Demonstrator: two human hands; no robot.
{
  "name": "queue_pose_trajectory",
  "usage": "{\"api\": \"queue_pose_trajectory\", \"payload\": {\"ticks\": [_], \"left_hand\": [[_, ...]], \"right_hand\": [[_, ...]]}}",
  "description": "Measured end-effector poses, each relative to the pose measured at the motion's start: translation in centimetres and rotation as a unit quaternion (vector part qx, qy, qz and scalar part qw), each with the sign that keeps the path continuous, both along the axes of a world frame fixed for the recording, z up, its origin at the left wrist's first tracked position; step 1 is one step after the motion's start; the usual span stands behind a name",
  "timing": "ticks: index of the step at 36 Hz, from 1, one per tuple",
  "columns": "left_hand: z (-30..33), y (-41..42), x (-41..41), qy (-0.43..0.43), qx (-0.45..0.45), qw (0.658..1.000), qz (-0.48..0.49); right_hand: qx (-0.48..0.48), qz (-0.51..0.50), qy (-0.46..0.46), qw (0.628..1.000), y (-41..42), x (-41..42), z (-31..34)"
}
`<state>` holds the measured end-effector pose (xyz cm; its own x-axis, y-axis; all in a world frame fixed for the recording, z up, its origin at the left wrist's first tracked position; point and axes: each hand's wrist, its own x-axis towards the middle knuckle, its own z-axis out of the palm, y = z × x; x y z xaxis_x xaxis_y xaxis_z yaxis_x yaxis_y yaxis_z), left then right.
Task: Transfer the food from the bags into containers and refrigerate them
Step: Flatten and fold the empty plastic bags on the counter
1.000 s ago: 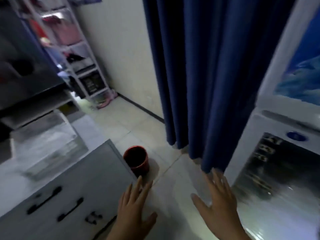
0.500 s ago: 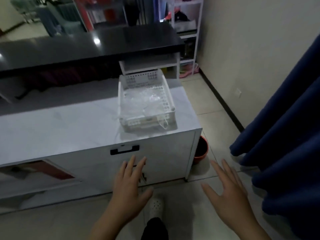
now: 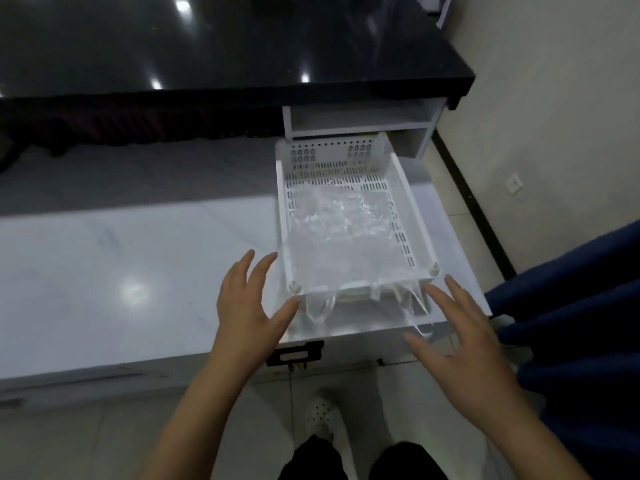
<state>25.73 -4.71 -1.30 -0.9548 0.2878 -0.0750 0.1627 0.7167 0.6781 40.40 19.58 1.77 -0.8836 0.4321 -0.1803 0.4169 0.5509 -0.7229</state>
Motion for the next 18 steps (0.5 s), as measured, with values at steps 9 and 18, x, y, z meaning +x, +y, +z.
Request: {"api": "queue_pose_trajectory", "payload": {"ticks": [9,18], "left_hand": [[-1.3,1.2,-2.3,0.043,0.011,0.998,0.049],[3.9,1.4,-4.7,-0.092,0.237,0.945,0.207]], "right_hand": [[0.11,0.176,0.009,0.978,1.6,-7.7,-1.2],[0.11,0.348,0.005,0.931,5.2,-14.1,-1.7]]}}
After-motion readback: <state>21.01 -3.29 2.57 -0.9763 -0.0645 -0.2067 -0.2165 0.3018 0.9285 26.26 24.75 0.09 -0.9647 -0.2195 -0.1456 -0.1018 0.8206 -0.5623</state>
